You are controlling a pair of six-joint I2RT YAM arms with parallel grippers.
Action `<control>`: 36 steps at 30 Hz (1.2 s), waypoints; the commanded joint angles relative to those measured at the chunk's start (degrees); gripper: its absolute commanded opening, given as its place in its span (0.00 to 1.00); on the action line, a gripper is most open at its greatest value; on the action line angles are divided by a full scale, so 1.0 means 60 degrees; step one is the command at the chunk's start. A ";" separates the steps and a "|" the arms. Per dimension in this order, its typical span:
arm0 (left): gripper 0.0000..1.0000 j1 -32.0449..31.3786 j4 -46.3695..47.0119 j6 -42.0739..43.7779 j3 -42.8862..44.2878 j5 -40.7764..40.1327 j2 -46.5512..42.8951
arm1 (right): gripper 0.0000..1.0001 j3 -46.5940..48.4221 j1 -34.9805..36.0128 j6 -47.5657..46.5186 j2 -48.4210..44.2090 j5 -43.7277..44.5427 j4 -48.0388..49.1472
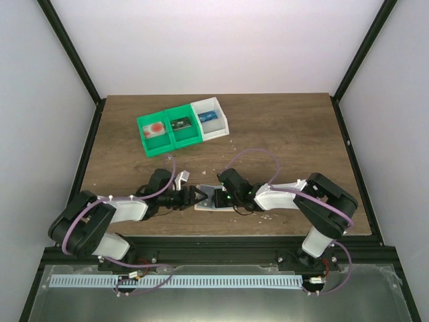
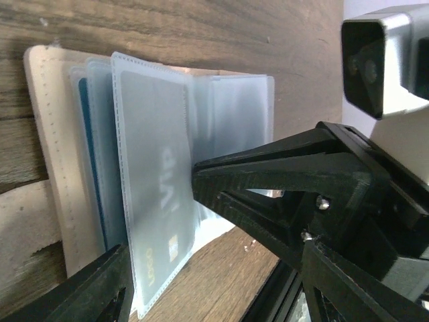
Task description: Take the credit cards out of the card holder
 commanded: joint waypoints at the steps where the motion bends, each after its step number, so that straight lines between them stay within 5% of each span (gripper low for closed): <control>1: 0.70 -0.0052 0.0067 -0.0003 0.0159 0.0131 -0.0379 | 0.08 -0.0199 -0.0034 -0.0001 0.0356 0.0237 -0.0281; 10: 0.68 -0.0061 0.0022 -0.0086 0.0118 0.0182 -0.0709 | 0.08 -0.0278 -0.0034 0.0036 0.0276 0.0150 -0.0113; 21: 0.46 -0.0119 0.1073 -0.0583 -0.0154 0.0625 -0.0421 | 0.15 -0.0938 -0.0034 0.0248 -0.0088 -0.0357 0.1376; 36: 0.33 -0.0400 0.2226 -0.0890 -0.0061 0.0909 0.0401 | 0.13 -0.1489 -0.0034 0.0578 -0.0942 0.0856 0.1338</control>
